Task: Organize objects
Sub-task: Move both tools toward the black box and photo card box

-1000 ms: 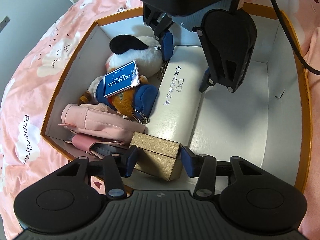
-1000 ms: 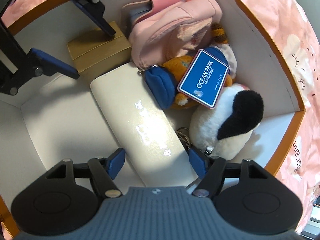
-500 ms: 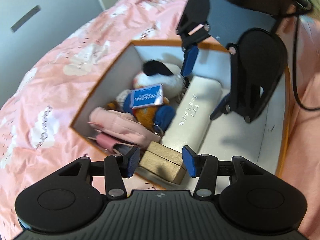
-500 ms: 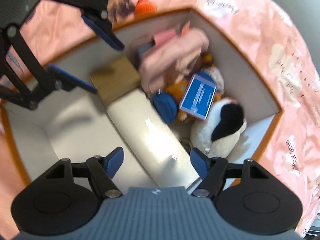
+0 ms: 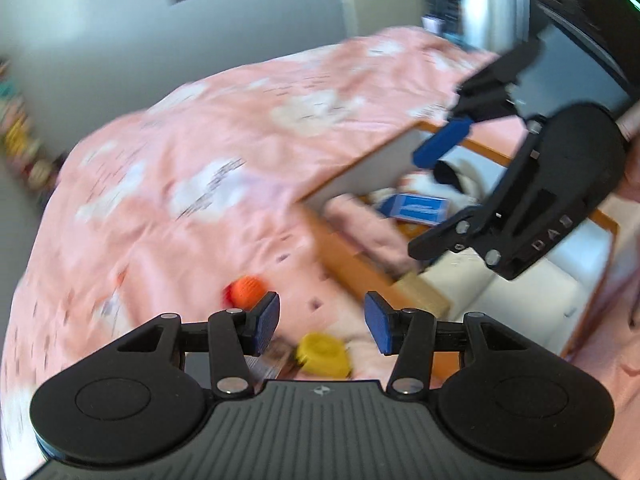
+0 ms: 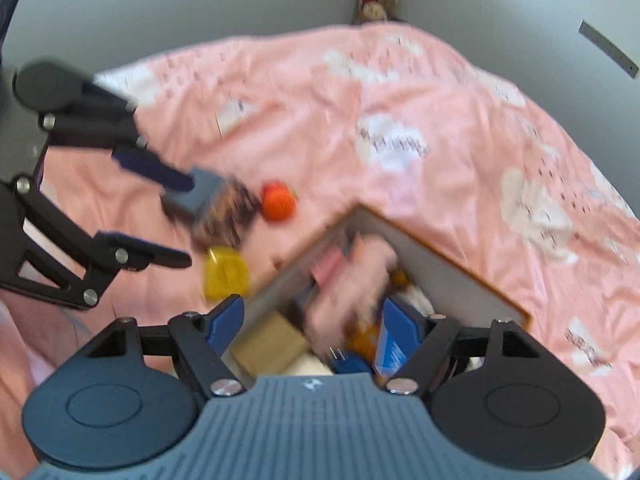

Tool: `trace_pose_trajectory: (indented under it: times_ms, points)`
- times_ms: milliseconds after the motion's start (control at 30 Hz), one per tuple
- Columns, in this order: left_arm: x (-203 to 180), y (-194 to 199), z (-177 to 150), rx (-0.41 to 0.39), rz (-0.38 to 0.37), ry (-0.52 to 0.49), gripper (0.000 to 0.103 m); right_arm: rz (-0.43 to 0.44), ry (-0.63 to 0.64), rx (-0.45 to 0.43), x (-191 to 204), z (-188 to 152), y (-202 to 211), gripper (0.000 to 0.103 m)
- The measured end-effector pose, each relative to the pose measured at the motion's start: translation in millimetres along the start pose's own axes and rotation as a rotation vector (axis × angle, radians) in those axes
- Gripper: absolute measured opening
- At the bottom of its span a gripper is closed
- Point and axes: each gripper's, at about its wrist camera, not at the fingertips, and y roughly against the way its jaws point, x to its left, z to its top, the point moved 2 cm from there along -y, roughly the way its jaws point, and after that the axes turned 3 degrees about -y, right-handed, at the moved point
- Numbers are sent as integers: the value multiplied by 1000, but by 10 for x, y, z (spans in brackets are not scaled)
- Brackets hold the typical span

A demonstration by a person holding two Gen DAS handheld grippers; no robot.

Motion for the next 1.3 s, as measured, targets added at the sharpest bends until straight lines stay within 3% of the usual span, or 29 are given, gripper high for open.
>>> trace_pose_trajectory:
  times_ms: [200, 333, 467, 800, 1067, 1133, 1200, 1300]
  points:
    - [534, 50, -444, 47, 162, 301, 58, 30, 9, -11, 419, 252, -282, 79]
    - [730, 21, -648, 96, 228, 432, 58, 57, -92, 41, 539, 353, -693, 78]
    - [762, -161, -737, 117, 303, 464, 58, 40, -126, 77, 661, 435, -1078, 78]
    - [921, -532, -966, 215, 389, 547, 58, -19, 26, 152, 964, 433, -1590, 77]
    - [1059, -504, -1056, 216, 361, 651, 58, -34, 100, 182, 1071, 478, -1761, 75]
    - [1068, -502, -1068, 214, 349, 670, 58, -23, 106, 182, 1084, 476, -1775, 67]
    - [1068, -499, -1068, 209, 346, 669, 58, 16, 92, 194, 1076, 467, -1759, 50]
    - [1079, -482, -1068, 206, 339, 679, 58, 25, 98, 192, 1055, 467, -1680, 43]
